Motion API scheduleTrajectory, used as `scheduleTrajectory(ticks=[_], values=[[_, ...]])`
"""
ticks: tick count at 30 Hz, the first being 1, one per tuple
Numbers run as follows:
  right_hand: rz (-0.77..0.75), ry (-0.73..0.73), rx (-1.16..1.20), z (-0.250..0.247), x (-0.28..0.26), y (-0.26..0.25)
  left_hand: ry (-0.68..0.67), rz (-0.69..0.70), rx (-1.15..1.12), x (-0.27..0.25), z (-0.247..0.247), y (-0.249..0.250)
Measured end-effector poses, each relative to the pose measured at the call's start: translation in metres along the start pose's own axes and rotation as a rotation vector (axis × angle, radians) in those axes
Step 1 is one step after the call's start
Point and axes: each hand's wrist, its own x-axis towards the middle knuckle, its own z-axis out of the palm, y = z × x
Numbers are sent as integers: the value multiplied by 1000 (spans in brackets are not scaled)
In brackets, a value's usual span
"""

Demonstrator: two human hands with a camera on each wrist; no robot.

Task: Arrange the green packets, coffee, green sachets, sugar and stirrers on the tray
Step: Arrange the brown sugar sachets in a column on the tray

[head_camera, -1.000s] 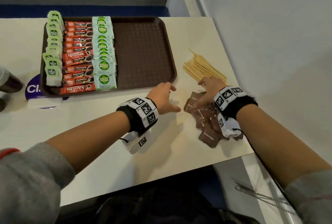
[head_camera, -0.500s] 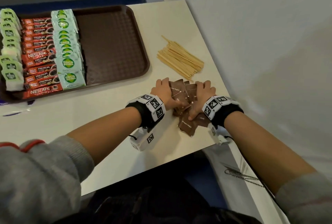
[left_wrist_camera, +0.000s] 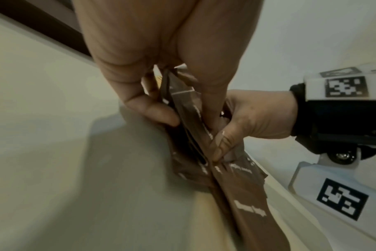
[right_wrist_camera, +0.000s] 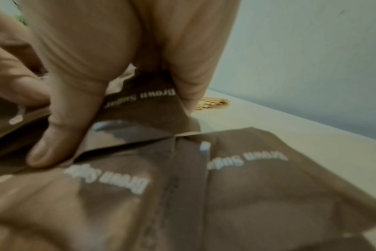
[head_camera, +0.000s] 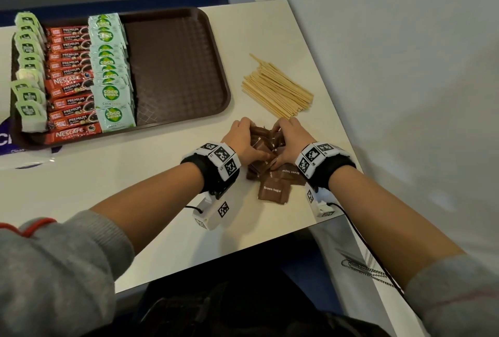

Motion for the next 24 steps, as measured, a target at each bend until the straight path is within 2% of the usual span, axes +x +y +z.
scheduleTrajectory(ticks=[6,13,17,22,24], values=[[-39,30,-73,-8,11,-8,-51,-19,-106,-4,-11,-12],[-90,144,60,-19,16,-24,-29,-32,-221,-7,-31,-27],[-93,136,232,-27,19,-39,-38,-58,-495,-10,-48,-39],[-150,43,481,-26,19,-79,120,-115,-791,-15,-68,-51],[-188,-2,492,-20,23,-98,125,-144,-916,-21,-75,-53]])
